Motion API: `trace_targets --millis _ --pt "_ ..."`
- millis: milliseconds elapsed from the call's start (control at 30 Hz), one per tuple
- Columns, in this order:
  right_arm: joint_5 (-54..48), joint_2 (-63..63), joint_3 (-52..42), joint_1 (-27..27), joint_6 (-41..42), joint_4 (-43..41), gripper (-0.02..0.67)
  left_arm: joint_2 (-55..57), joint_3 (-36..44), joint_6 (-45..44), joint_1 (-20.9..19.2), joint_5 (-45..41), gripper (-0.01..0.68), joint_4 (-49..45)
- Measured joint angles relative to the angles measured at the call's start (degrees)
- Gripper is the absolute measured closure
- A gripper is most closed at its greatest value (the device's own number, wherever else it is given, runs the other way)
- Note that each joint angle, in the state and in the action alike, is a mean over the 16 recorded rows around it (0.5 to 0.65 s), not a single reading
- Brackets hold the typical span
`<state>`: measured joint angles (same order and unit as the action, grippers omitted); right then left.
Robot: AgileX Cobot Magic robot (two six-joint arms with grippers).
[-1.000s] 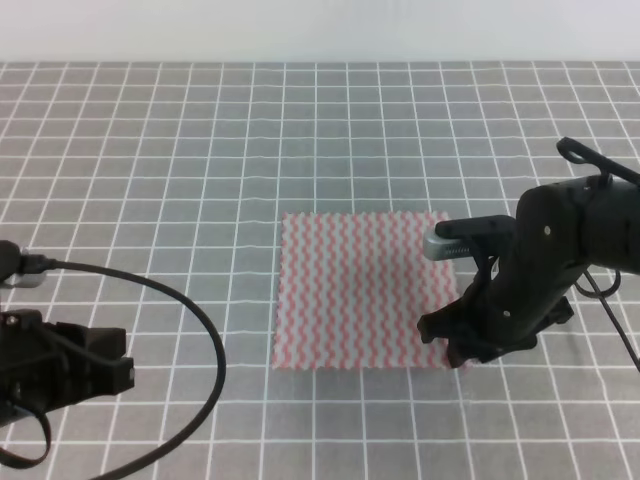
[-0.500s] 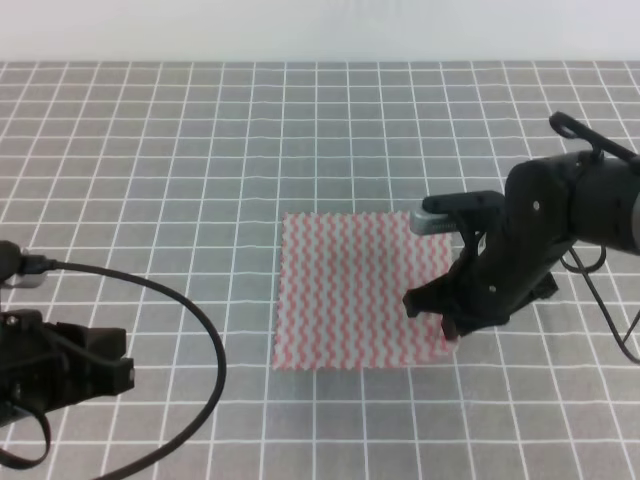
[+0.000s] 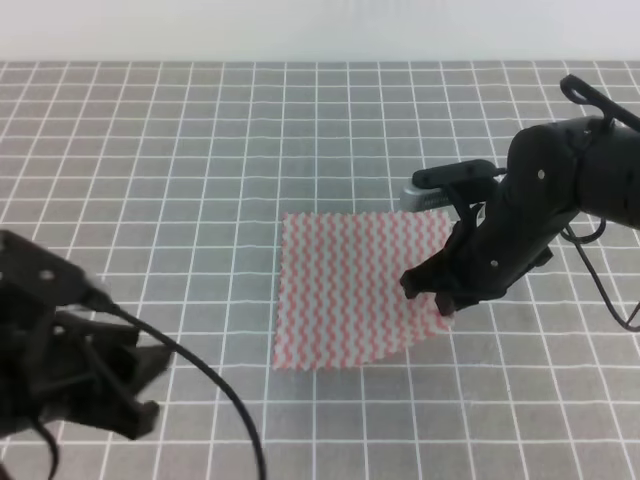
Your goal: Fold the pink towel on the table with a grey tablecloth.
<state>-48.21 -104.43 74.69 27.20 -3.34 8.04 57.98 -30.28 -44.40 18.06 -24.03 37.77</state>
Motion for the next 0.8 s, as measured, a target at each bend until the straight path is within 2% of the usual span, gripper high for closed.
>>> trace_targets --millis 133,300,500,800 --pt "0.8 -0.2 0.2 0.0 0.5 0.0 0.665 4.1 -2.5 -4.2 3.4 -0.4 0.343 0.5" --pt "2.3 -0.3 0.2 0.0 0.6 0.0 0.665 11.1 -7.2 -6.2 7.6 -1.7 0.269 -1.6" --pt "4.0 -0.3 0.5 0.0 0.6 0.0 0.665 20.0 -13.9 -6.0 11.4 -4.3 0.260 -8.5" --pt "5.5 -0.2 3.3 0.0 0.6 0.0 0.665 28.8 -21.7 -4.0 16.4 -7.2 0.260 -25.4"
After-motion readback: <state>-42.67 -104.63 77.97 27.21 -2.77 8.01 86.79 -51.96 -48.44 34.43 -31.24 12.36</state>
